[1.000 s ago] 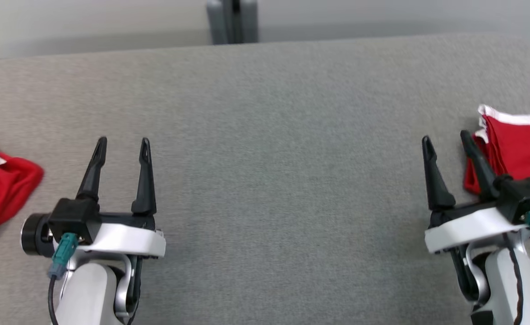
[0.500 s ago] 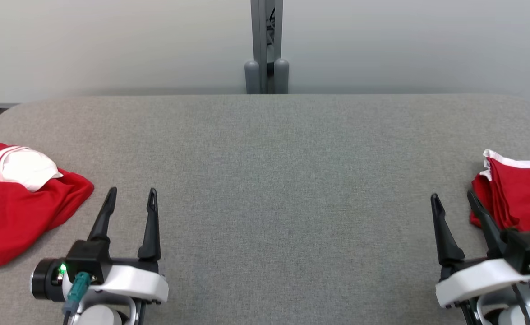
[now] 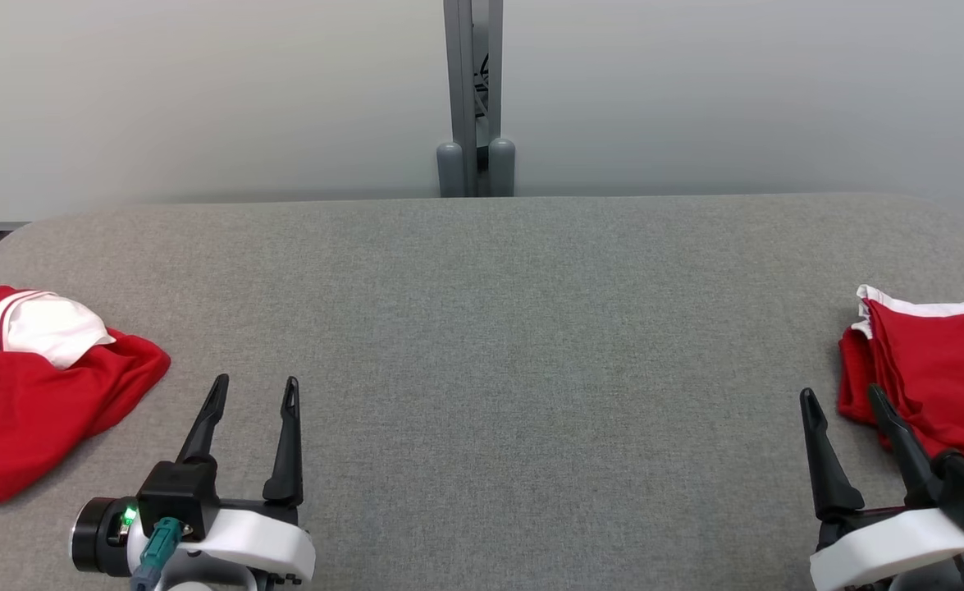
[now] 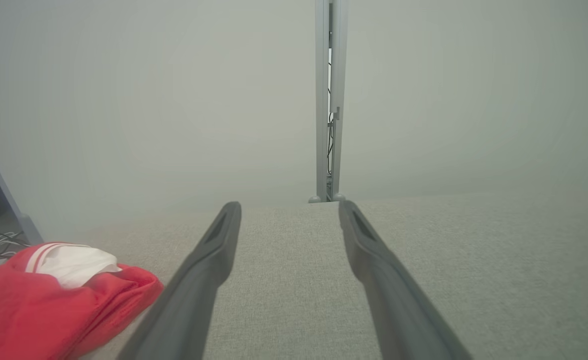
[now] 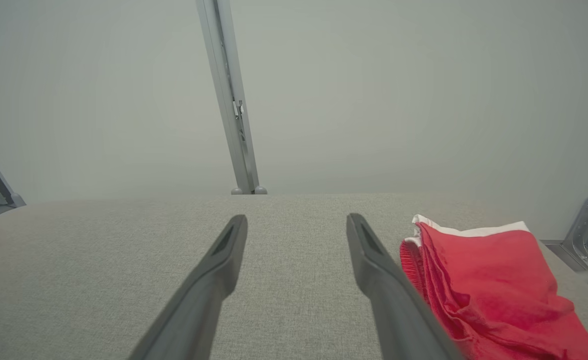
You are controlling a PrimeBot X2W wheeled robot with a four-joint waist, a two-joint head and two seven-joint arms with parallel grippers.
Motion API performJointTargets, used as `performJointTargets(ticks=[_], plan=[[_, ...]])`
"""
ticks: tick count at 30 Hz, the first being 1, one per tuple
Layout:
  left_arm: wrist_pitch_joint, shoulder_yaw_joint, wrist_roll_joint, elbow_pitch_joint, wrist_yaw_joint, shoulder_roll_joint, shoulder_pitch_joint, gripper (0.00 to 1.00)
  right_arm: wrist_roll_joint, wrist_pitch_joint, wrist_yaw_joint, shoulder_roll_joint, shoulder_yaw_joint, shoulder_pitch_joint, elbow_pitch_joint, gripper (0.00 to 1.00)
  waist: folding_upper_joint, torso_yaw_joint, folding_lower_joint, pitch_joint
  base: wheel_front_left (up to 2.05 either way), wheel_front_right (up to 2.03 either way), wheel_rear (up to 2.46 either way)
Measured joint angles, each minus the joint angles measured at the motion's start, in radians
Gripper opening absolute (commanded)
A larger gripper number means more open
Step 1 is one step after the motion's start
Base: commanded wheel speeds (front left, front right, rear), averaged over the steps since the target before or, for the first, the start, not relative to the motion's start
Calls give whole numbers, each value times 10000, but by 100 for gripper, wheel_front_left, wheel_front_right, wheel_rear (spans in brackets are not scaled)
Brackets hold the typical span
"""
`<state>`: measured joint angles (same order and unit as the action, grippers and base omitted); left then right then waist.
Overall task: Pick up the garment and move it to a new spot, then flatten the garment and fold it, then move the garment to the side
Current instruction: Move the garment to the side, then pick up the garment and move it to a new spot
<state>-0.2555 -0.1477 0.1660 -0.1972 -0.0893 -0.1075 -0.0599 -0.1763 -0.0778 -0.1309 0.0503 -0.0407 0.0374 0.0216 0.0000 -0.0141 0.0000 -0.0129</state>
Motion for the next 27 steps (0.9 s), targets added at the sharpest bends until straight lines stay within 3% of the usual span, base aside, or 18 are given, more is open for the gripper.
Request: performJointTargets(ticks=[27], plan=[[236, -232, 102, 50, -104, -184, -13, 100, -98, 65, 0, -2, -77, 79, -123, 100, 0, 39, 0, -68, 0, 0, 0]])
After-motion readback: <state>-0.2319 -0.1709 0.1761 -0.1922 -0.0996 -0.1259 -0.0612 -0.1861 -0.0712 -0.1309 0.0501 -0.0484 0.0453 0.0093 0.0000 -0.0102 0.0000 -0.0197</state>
